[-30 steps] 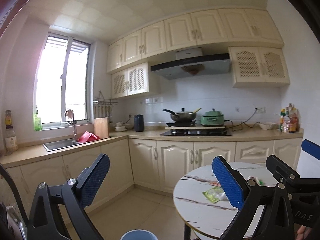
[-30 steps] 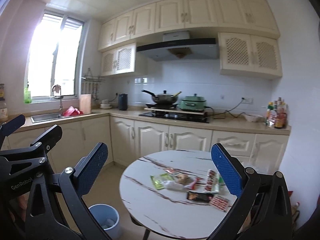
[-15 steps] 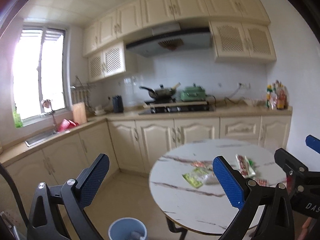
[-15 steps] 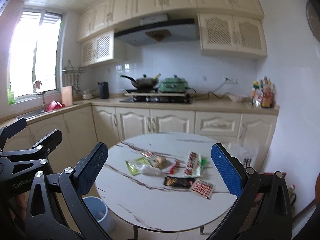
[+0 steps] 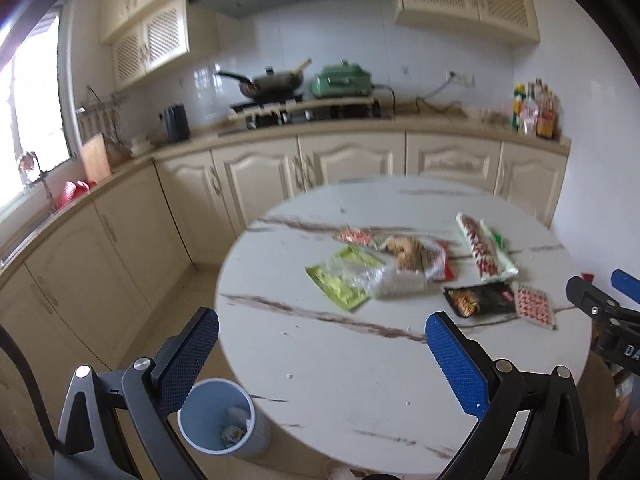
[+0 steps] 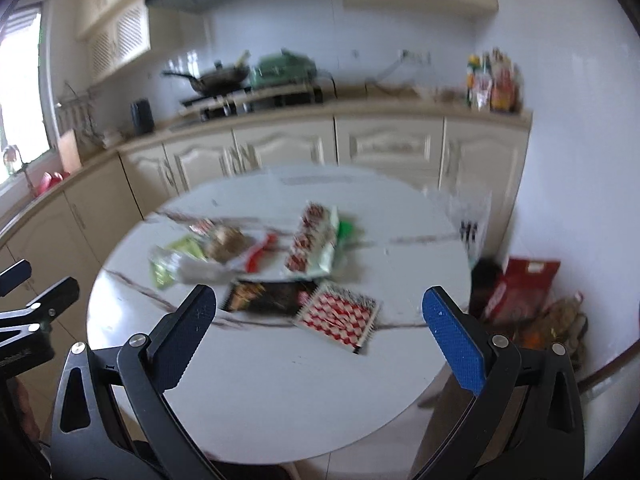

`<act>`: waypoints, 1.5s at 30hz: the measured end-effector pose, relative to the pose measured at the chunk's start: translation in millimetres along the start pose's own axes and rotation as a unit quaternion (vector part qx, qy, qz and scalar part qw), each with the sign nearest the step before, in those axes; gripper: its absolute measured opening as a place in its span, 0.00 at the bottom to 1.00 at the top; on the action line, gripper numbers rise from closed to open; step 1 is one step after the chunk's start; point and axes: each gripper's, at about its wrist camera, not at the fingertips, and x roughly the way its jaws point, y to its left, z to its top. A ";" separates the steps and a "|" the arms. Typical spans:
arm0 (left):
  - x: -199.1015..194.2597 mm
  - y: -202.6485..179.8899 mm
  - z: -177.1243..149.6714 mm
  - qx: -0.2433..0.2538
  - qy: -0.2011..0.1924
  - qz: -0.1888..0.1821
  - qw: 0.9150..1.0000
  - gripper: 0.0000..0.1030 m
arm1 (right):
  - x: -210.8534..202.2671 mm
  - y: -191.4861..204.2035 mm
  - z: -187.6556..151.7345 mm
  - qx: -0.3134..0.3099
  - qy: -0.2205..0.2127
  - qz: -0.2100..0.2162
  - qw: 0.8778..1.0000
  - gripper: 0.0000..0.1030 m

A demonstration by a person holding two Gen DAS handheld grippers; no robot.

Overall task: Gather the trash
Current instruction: 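Return both tools toward the table, then grasp the white-red bread bag with the right tool while the left tool grasps the clear plastic wrap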

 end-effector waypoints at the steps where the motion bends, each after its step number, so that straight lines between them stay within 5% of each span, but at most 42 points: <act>1: 14.0 1.3 10.9 0.002 0.007 -0.004 1.000 0.99 | 11.5 -4.1 -0.6 0.002 0.015 -0.004 1.000 1.00; 12: 116.4 40.0 78.4 -0.019 0.060 -0.015 0.998 0.99 | 92.2 -3.5 27.2 -0.022 0.083 -0.010 0.996 1.00; 18: 148.9 57.1 90.0 -0.021 0.076 -0.013 0.997 0.99 | 151.0 9.7 52.2 -0.029 0.136 0.000 0.990 1.00; 26: 180.6 56.2 101.2 -0.011 0.087 -0.059 0.994 0.99 | 196.9 9.3 55.9 -0.030 0.196 -0.010 0.980 1.00; 29: 190.1 49.0 104.1 0.007 0.089 -0.073 0.993 0.99 | 200.6 11.2 54.9 -0.045 0.196 -0.023 0.979 0.93; 33: 194.7 33.6 104.6 0.028 0.084 -0.085 0.992 0.99 | 196.4 9.7 57.5 -0.053 0.183 -0.015 0.982 0.66; 40: 217.9 6.7 108.0 0.070 0.084 -0.073 0.991 0.97 | 187.8 0.8 59.7 -0.051 0.166 0.021 0.985 0.56; 44: 233.8 -0.7 104.8 0.078 0.103 -0.068 0.989 0.62 | 172.0 -9.2 66.6 -0.036 0.138 0.041 0.989 0.54; 45: 237.2 0.1 104.2 0.076 0.108 -0.074 0.988 0.59 | 168.1 -10.1 68.0 -0.034 0.132 0.043 0.990 0.54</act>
